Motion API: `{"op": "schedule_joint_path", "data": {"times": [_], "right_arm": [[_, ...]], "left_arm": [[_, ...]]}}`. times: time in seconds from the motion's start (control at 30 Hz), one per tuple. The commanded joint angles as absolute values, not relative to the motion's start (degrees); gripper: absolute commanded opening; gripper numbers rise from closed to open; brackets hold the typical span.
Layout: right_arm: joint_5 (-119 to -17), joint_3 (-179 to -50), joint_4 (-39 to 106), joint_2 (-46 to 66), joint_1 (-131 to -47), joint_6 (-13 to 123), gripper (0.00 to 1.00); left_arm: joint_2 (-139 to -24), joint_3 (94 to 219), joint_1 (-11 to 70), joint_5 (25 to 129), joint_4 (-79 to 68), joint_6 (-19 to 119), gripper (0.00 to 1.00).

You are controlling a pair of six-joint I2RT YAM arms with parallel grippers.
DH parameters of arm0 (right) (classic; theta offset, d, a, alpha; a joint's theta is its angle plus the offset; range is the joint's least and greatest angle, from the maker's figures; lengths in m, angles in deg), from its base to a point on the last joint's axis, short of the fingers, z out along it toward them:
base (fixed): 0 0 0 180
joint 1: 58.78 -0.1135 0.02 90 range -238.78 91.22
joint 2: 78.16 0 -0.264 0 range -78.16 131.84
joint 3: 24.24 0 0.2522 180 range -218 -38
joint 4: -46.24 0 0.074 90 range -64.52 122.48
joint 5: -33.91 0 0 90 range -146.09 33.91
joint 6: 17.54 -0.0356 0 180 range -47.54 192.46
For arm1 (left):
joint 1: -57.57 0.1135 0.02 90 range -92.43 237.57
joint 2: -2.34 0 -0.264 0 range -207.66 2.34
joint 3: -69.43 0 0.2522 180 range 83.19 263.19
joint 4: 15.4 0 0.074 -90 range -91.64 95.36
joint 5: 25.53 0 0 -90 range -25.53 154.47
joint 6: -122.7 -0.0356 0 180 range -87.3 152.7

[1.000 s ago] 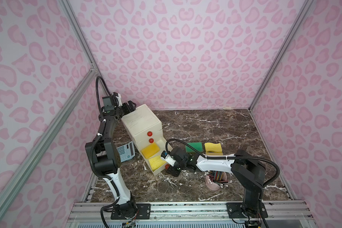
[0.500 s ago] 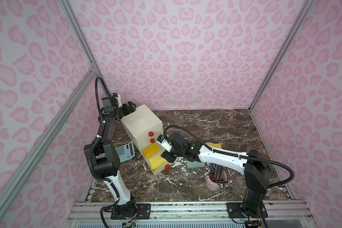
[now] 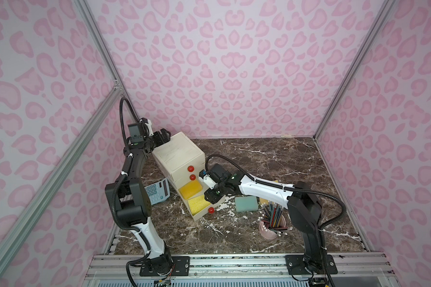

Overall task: Take the sponge out of the drawer
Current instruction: Pick up the sponge from the drawer.

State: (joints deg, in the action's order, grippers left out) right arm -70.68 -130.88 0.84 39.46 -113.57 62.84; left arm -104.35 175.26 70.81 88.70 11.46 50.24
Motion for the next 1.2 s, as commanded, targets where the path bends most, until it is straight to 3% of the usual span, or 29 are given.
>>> {"op": "schedule_joint_path", "data": {"times": [0.0,0.7,1.17], "right_arm": [[-72.3,-132.0,-0.2,41.5,-113.6,61.2,0.56],[-70.5,-143.6,-9.1,55.0,-112.0,59.4,0.52],[-68.4,-140.2,0.9,50.4,-112.1,57.6,0.08]], "left_arm": [[-104.7,175.7,71.1,89.7,9.4,50.4,0.98],[-105.1,175.1,72.1,91.9,7.1,50.5,0.99],[-105.4,175.1,72.2,92.2,6.9,50.9,0.99]]}}
